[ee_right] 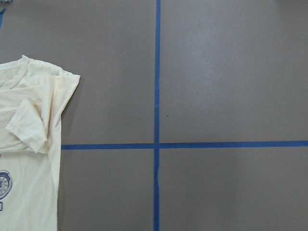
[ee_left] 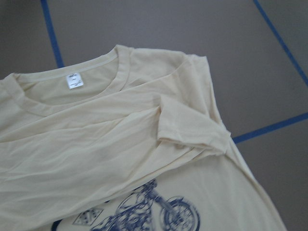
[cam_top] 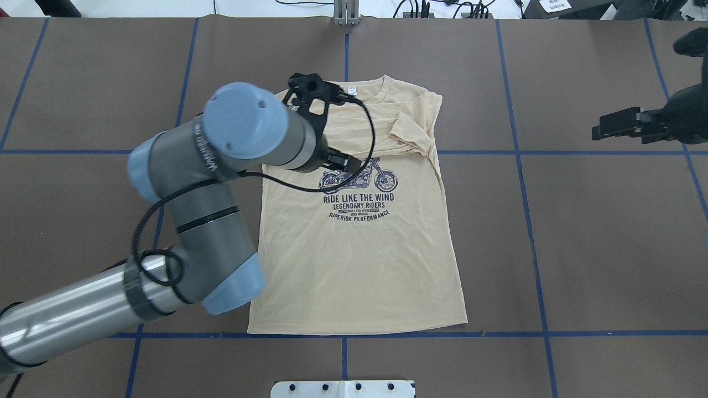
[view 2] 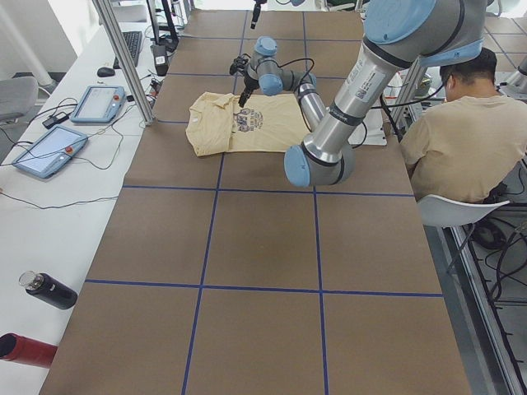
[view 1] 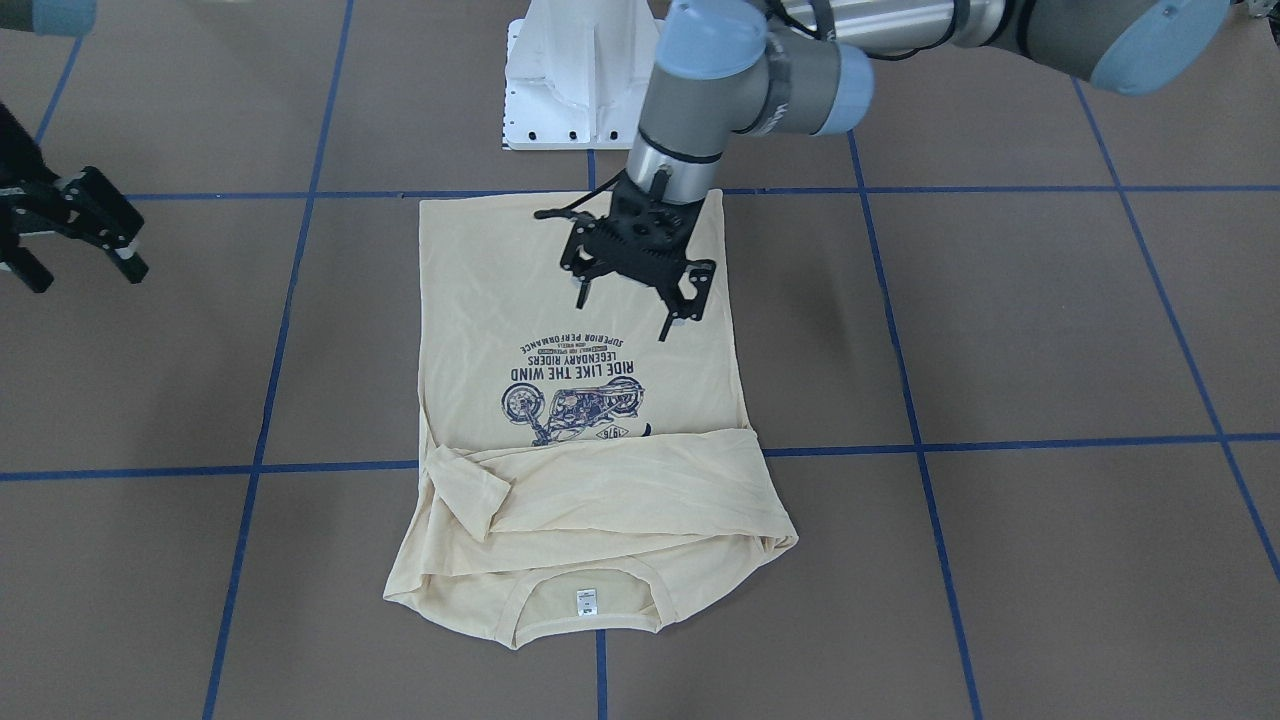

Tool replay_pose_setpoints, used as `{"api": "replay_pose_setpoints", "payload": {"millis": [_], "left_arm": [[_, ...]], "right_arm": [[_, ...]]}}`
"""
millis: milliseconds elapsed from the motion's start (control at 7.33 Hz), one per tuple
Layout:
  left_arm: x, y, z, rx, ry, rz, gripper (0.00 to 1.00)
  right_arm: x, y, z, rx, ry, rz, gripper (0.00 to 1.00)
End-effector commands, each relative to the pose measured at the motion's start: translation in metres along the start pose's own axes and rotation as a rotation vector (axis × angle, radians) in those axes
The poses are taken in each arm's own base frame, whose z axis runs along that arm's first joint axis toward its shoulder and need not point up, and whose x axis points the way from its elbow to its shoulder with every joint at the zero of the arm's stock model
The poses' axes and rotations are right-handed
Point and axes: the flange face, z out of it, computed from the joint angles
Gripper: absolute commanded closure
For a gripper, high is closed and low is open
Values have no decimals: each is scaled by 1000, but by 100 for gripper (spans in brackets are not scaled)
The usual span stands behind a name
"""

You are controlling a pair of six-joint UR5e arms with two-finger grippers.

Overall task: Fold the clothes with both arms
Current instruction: 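Release the sleeve and move both grippers to the shirt hem corners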

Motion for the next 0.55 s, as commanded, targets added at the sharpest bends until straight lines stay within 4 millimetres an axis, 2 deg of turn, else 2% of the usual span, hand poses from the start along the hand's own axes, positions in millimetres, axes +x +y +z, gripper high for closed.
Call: {"api": "replay_pose_setpoints", "payload": {"millis": [0,136,273,409], "left_arm": [[-76,75,-40,-23,-35,34,0],[-99,105,-55,-32,-40,-25,0],[-104,128,-55,-43,-29,-180,0],[-83,157,-39,-54,-36,-256,0]], "right_arm": [[-75,71,28,20,-1,55,0],[-100,106,42,23,1,87,0],[-123,144,58,46,7,106,0],[-134,173,69,57,17,114,0]]}}
